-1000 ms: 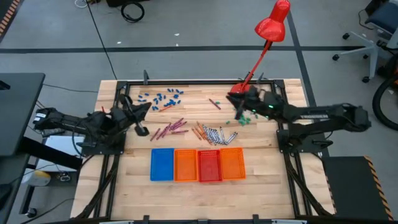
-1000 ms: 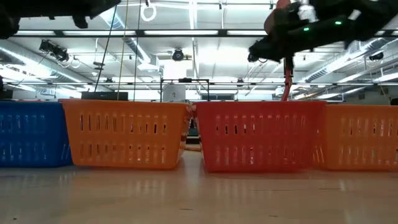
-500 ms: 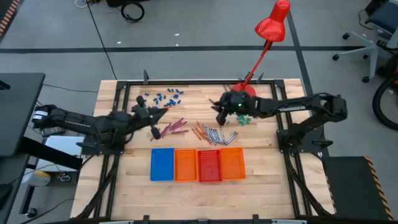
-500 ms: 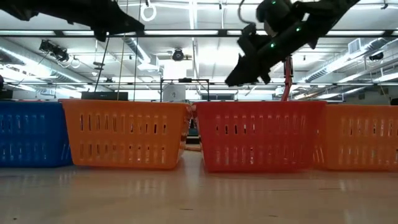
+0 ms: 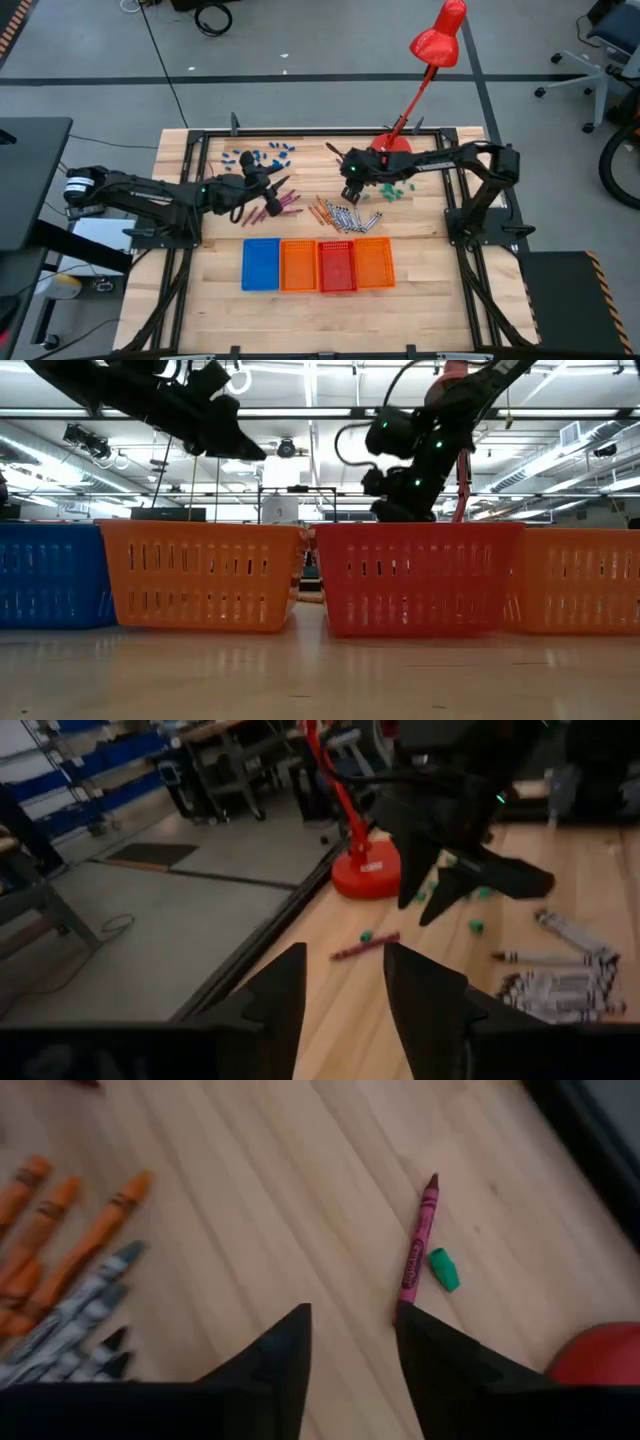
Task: Sort crayons
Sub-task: Put the red crayon into the right orange bin
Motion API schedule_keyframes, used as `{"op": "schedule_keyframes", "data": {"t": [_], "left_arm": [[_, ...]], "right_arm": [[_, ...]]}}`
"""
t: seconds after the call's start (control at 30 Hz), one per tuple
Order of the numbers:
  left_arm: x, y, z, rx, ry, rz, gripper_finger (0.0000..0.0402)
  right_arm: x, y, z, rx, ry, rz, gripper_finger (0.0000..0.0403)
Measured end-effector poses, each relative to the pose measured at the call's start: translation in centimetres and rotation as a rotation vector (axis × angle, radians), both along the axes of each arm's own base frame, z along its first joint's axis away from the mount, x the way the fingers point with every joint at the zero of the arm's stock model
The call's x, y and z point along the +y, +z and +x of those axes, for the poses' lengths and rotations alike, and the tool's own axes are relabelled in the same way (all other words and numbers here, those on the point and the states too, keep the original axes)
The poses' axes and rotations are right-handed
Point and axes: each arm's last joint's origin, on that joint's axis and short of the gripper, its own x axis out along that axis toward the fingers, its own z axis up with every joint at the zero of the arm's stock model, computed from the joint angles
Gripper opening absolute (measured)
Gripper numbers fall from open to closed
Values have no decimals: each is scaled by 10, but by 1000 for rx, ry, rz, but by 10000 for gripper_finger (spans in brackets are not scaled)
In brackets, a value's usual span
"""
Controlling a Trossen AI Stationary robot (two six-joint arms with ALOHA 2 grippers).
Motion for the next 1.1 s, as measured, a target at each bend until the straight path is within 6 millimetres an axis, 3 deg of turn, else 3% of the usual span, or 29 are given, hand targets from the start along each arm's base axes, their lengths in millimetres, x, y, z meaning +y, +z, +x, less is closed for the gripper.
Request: {"op": "schedule_keyframes", "data": {"t": [0.17,0.43,0.8,1.1], "left_arm": [[1,-4,3,27,3,5,155],[0,-6,0,73,-5,17,155],[-5,-23,-6,184,16,-110,155],[-10,-30,-6,190,-15,-82,155]], "right_arm": [[-18,-14,5,53,23,90,190],[-24,-30,0,193,135,34,177],[-30,-23,4,157,298,-36,170],[-34,-17,6,81,148,45,168]]}}
